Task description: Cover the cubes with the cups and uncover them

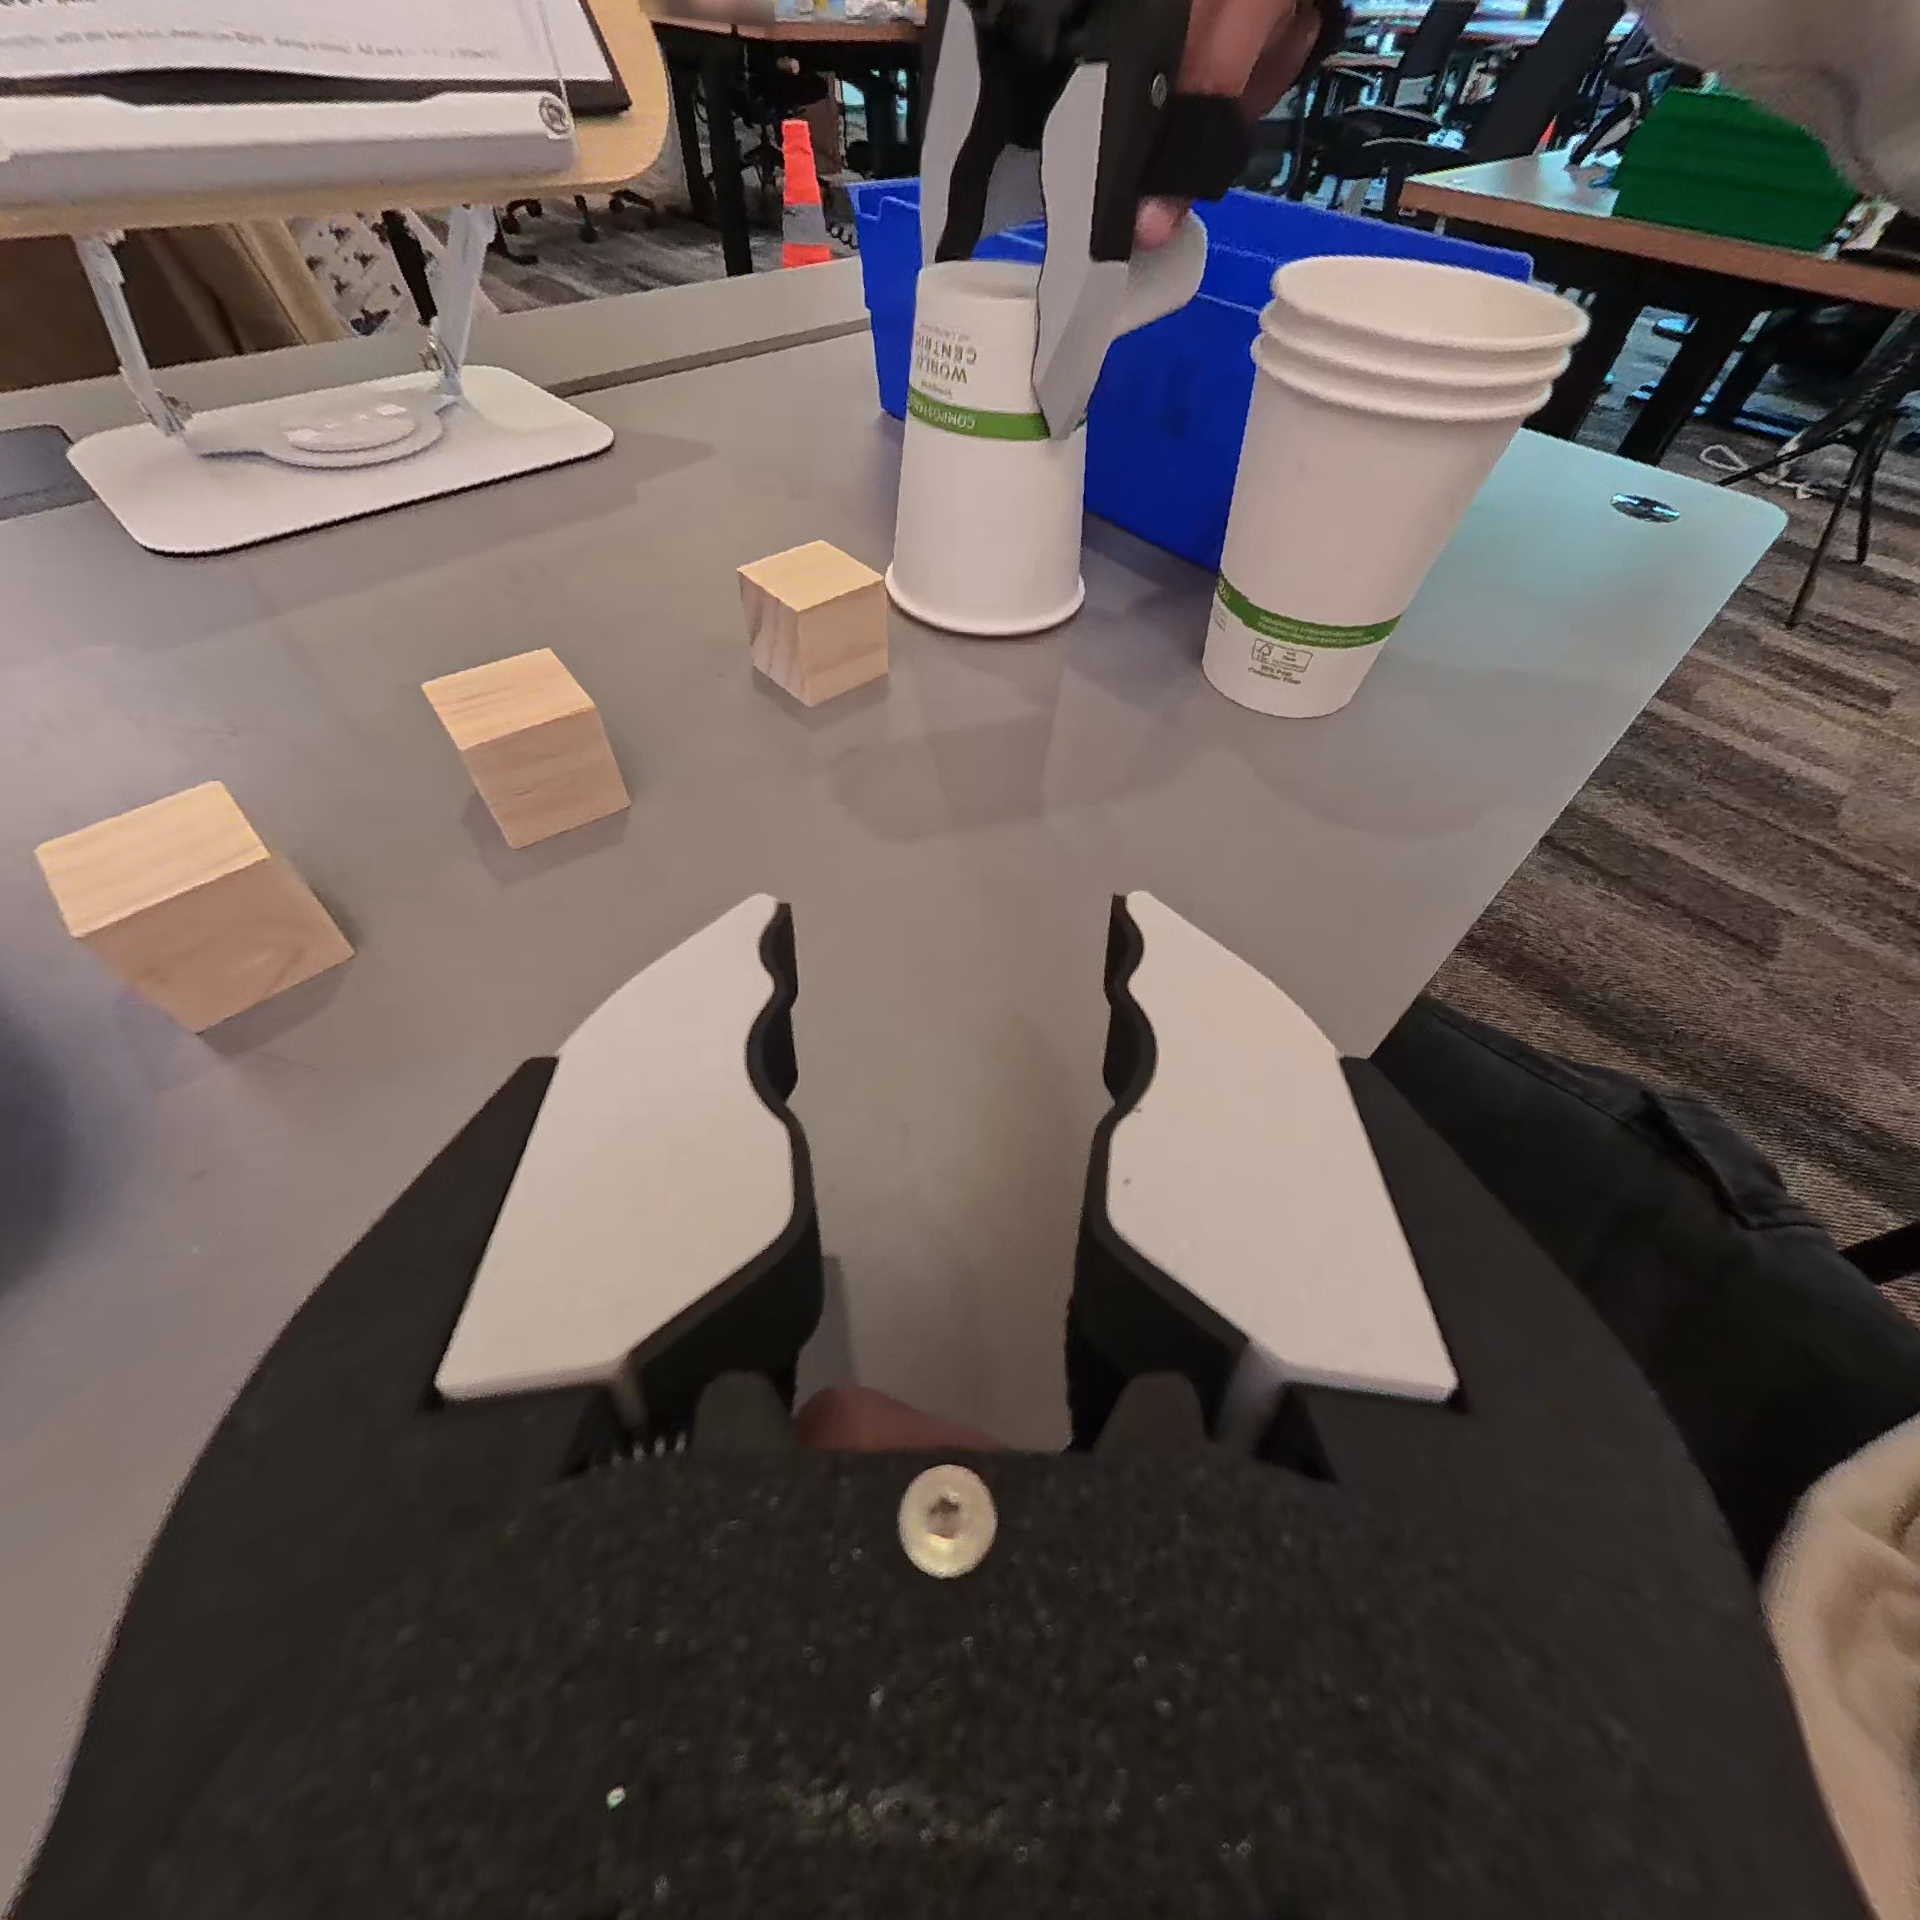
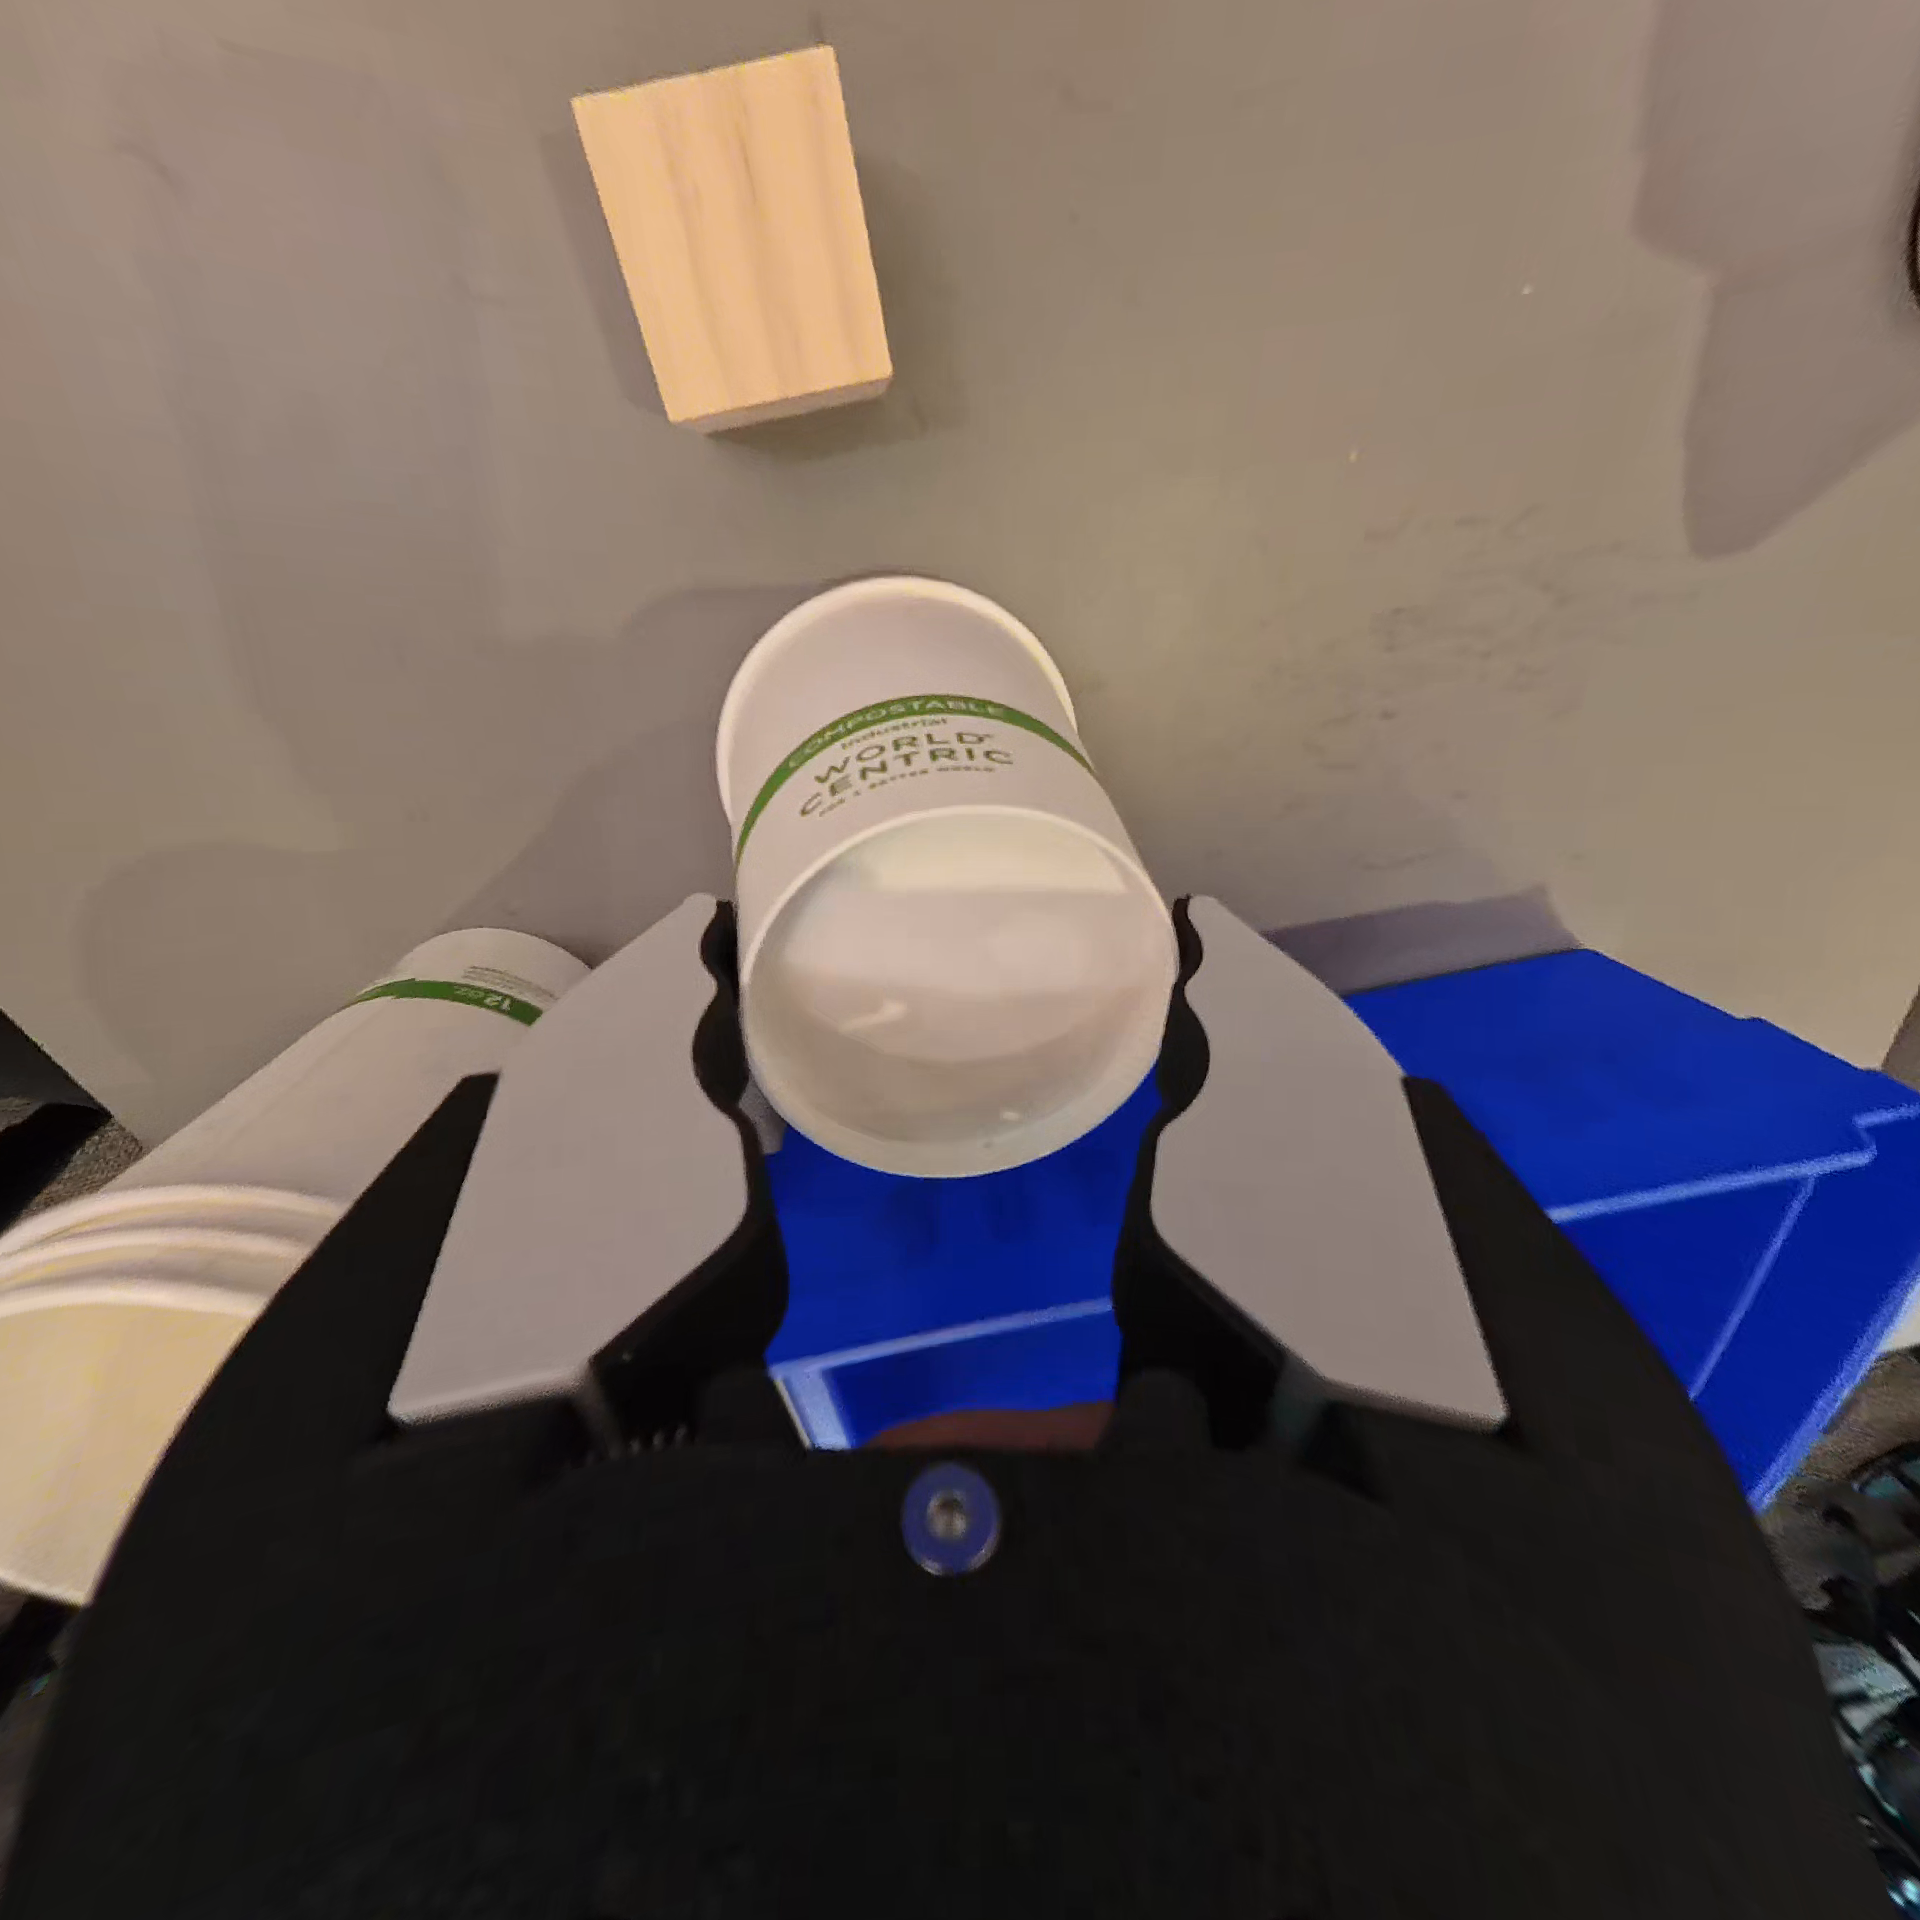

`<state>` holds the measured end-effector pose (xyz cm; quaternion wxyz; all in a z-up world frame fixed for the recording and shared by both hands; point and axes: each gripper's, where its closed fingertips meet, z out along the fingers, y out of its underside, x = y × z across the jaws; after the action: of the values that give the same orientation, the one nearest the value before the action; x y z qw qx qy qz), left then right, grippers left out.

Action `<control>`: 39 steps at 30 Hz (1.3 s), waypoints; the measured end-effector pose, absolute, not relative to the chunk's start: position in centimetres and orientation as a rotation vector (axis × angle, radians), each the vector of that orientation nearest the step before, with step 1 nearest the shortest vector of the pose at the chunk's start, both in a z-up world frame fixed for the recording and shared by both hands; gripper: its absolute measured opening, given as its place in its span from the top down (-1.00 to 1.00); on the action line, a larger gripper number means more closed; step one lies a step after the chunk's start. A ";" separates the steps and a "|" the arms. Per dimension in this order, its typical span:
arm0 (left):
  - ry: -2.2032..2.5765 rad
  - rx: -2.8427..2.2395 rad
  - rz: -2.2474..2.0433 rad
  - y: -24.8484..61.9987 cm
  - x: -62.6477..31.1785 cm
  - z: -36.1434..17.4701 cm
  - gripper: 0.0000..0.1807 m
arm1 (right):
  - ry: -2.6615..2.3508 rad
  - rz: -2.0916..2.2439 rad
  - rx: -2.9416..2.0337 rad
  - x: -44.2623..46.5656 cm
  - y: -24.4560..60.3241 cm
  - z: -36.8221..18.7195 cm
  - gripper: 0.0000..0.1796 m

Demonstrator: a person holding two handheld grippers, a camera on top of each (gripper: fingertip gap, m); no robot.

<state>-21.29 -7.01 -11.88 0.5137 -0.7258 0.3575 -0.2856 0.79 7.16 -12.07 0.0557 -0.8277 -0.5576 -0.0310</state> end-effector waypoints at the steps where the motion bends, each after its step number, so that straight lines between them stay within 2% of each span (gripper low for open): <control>1: 0.853 -1.752 -0.700 -6.9 -21.3 -11.9 0.37 | -1.673 -0.087 -2.496 0.9 7.3 -11.5 0.13; 8: 0.837 -1.754 -0.781 -6.9 -20.6 -11.4 0.38 | -1.312 0.129 -2.223 0.8 5.9 -1.8 0.13; 13: 0.874 -1.738 -0.788 -7.7 -19.7 -11.4 0.38 | -0.863 0.483 -1.897 0.0 0.7 6.6 0.13; 16: 0.897 -1.730 -0.783 -8.2 -19.3 -11.3 0.38 | -0.494 0.714 -1.733 1.0 -2.8 9.4 0.14; 20: 0.919 -1.698 -0.829 -9.1 -18.6 -10.3 0.39 | -0.227 1.068 -1.574 0.6 -7.3 8.6 0.14; 33: 1.234 -1.250 -0.965 -15.3 -16.6 0.9 0.50 | -0.207 1.340 -1.582 -10.4 -13.8 1.3 0.14; 35: 1.293 -1.227 -0.975 -15.8 -16.4 1.2 0.54 | -0.185 1.392 -1.578 -11.2 -13.9 0.8 0.14; 39: 1.367 -1.212 -0.894 -15.5 -16.2 0.9 0.77 | -0.177 1.446 -1.590 -12.1 -14.0 -0.1 0.14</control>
<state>-16.18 -15.48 0.88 0.5259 -0.5069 0.5716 -0.3738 -12.07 -13.97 -0.07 0.4729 -0.6495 -0.0725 0.5910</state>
